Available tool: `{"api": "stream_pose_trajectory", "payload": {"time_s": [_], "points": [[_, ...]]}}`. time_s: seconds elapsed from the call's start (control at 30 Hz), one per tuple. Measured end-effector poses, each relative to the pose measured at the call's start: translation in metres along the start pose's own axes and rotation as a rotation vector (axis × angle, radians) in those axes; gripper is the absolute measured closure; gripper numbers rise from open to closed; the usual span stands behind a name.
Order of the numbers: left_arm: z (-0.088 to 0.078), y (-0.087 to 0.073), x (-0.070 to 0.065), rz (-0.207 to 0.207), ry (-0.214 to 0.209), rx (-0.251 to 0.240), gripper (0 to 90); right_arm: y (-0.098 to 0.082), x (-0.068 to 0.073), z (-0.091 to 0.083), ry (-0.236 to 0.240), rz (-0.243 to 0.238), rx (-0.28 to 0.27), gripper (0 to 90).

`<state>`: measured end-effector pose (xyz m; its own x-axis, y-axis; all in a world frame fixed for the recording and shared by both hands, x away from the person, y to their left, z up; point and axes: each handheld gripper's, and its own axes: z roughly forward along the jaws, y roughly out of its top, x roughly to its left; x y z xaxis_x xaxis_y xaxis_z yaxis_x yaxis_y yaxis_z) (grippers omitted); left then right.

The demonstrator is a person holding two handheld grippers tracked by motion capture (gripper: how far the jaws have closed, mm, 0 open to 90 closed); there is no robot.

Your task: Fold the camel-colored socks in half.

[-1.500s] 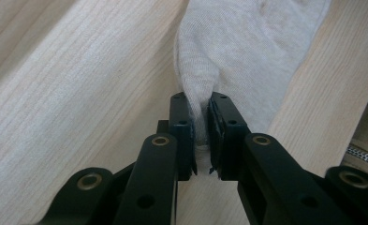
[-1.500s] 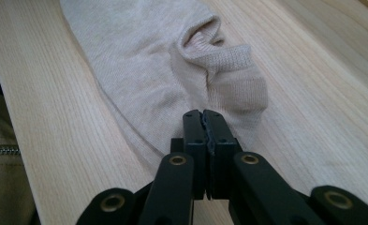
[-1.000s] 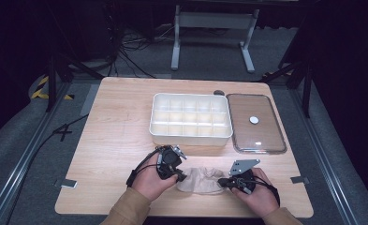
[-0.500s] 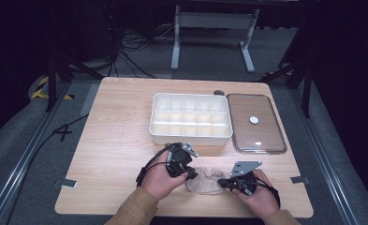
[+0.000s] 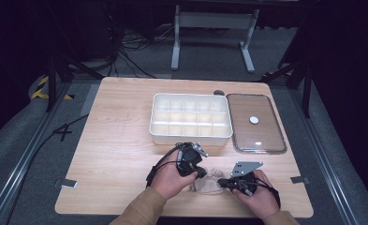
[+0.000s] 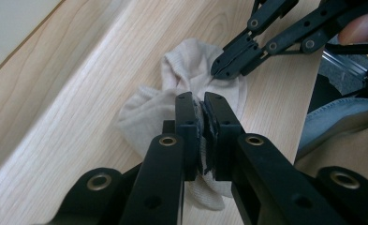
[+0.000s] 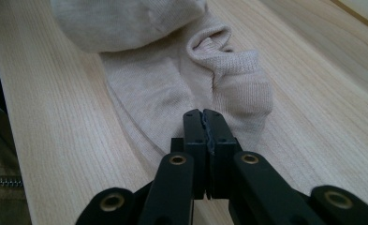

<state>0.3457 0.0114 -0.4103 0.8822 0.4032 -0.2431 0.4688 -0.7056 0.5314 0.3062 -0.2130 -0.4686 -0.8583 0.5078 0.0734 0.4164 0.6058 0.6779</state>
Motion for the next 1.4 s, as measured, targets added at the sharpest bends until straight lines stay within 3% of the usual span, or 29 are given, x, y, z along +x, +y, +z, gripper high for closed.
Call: {"api": "stream_pose_trajectory", "payload": {"time_s": [0.3,0.43,0.57,0.63,0.8,0.97,1.13,1.2,1.27,1.4], "points": [[0.016,0.011,-0.005,0.042,-0.005,-0.005,86.1,-0.004,0.003,-0.001,-0.005,0.005,-0.023,89.5],[0.029,0.012,-0.006,0.041,-0.038,0.009,85.0,-0.007,0.007,-0.003,-0.01,0.002,-0.031,89.2],[0.031,0.011,-0.008,0.031,-0.046,-0.007,72.3,-0.007,0.008,-0.004,-0.009,-0.001,-0.032,88.3],[0.026,0.01,-0.008,0.033,-0.046,-0.03,64.4,-0.007,0.008,-0.005,-0.011,-0.008,-0.031,87.7],[0.004,0.0,-0.01,-0.013,-0.044,-0.077,53.4,-0.004,0.008,-0.014,-0.029,-0.02,-0.036,87.4],[-0.003,-0.013,-0.014,-0.027,-0.023,-0.012,48.6,-0.008,0.001,-0.013,-0.02,-0.005,-0.011,87.9],[0.01,-0.016,-0.024,-0.007,-0.015,0.053,44.4,-0.006,0.001,-0.013,-0.015,-0.009,-0.008,88.2],[0.018,-0.016,-0.029,0.016,0.01,0.088,42.5,-0.005,0.001,-0.012,-0.01,-0.01,-0.009,88.2],[0.025,-0.016,-0.032,0.015,0.01,0.094,42.3,-0.005,0.002,-0.012,-0.008,-0.011,-0.01,88.1],[0.032,-0.015,-0.034,0.023,0.05,0.105,46.8,-0.004,0.002,-0.012,-0.008,-0.014,-0.012,88.0]]}}
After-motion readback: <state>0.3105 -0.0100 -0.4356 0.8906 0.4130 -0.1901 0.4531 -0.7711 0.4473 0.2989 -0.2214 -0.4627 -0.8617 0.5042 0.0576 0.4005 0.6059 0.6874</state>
